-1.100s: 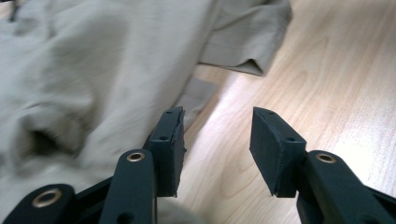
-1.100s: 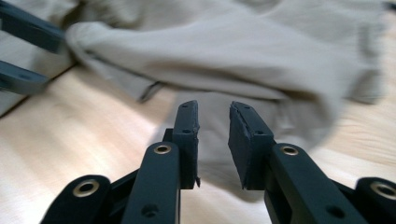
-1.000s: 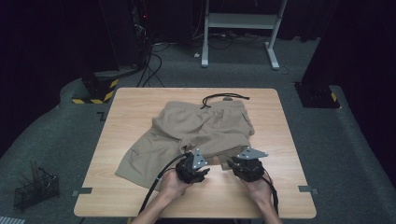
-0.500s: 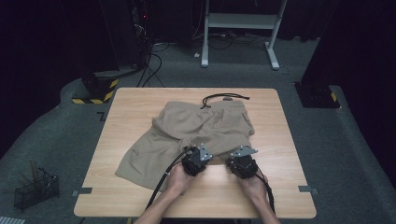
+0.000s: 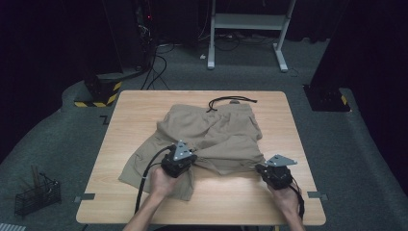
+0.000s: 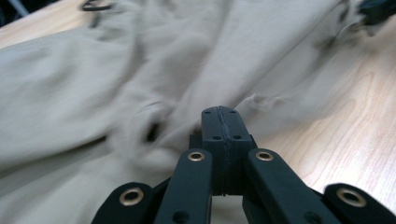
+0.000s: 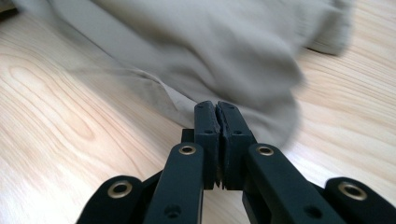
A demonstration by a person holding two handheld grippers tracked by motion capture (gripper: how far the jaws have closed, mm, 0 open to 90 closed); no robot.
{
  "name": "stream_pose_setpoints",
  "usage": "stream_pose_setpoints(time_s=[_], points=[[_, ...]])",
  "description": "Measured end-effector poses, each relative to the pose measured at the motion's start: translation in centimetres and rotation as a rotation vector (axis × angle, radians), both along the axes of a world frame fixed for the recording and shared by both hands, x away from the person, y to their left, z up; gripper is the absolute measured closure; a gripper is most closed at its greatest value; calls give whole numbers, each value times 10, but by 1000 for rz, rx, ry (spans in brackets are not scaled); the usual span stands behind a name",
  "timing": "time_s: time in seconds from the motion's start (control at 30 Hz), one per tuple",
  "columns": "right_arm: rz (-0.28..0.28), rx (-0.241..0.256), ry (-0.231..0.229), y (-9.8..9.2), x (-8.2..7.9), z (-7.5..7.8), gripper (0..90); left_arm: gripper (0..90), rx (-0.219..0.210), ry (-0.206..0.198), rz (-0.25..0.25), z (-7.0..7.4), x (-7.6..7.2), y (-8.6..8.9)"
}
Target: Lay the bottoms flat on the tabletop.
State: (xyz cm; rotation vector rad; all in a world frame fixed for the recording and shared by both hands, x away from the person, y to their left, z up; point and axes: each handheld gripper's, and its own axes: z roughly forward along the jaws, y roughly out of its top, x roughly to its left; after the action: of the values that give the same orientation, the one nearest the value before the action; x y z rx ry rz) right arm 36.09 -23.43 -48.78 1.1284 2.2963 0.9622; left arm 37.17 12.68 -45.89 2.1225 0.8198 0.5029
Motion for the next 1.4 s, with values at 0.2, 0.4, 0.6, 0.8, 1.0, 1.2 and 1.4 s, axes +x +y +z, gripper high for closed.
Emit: stream_pose_setpoints(time_s=[0.2,0.4,0.6,0.8,1.0,1.2,1.4], points=[[-32,-31,13,-15,-5,-5,871,900,-1,23,14,-6,-4,20],[23,55,9,-13,-13,-2,720,771,32,42,-9,-19,-9,13],[77,90,-61,21,-13,19,642,566,34,81,32,-32,-2,6],[61,10,68,62,19,-21,627,649,51,162,-35,-52,0,-7],[12,4,50,61,36,-30,614,656,41,146,-10,-56,21,-20],[-44,-14,-30,54,69,-35,529,599,-23,94,81,-64,42,-32],[-108,17,47,41,103,-31,495,423,-17,115,126,-56,43,-38]])
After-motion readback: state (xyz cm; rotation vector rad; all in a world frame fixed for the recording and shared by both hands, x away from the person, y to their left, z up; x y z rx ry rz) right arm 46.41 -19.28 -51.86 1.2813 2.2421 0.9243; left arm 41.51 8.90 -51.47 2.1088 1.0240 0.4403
